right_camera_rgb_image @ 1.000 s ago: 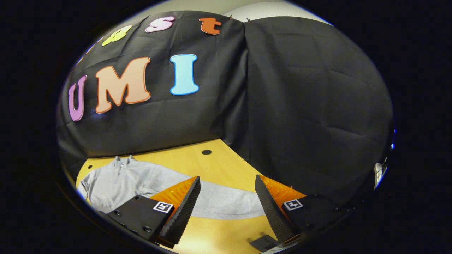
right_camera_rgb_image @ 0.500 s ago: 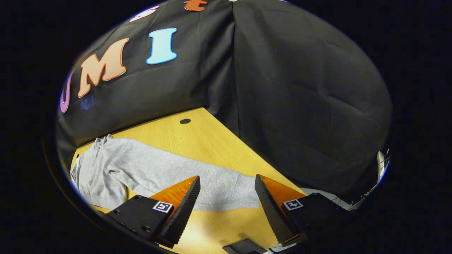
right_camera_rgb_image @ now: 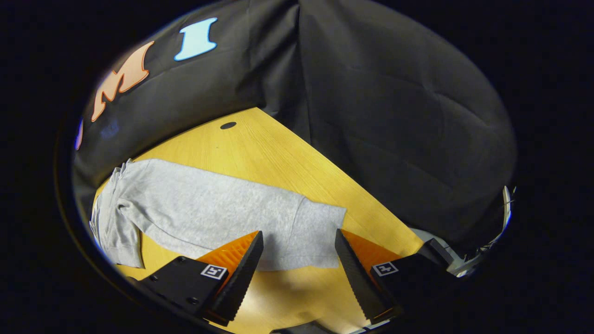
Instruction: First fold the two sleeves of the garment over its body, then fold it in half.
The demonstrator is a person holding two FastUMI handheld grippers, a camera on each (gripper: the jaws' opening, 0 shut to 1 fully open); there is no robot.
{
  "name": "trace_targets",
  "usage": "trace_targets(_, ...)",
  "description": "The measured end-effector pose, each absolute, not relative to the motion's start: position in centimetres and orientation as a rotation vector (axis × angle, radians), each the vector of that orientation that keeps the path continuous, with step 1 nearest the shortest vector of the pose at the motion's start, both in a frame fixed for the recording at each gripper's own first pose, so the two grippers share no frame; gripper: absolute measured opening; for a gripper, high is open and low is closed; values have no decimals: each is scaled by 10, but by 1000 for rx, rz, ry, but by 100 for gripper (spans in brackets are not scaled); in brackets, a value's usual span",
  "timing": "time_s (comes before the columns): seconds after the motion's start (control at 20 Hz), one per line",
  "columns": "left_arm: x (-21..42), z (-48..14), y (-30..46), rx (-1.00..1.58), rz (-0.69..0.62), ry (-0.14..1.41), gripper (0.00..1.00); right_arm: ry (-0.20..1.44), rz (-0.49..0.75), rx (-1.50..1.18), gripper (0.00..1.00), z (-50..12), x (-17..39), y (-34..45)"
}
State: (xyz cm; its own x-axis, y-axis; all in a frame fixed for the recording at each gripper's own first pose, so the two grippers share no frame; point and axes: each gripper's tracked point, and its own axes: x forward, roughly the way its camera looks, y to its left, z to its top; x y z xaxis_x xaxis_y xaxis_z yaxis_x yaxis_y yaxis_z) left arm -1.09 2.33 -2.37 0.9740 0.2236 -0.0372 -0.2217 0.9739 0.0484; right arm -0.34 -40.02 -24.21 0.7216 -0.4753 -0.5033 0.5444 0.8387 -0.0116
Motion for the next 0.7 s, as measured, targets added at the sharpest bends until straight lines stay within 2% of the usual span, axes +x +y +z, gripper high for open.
trace_targets(0.35, -10, -27, 20, 43, 222, 51, 95, 537, -564, 128, 93, -249, -7, -403)
trace_targets(0.45, -10, -27, 19, 41, 214, 51, 95, 543, -566, 143, 86, -249, -5, -402)
trace_targets(0.5, -9, -28, 19, 38, 211, 52, 95, 548, -561, 151, 70, -249, -4, -402)
trace_targets(0.6, -8, -30, 20, 33, 208, 54, 95, 557, -545, 166, 51, -248, -2, -394)
trace_targets(0.7, -7, -30, 21, 28, 205, 55, 95, 561, -553, 189, 19, -248, 1, -390)
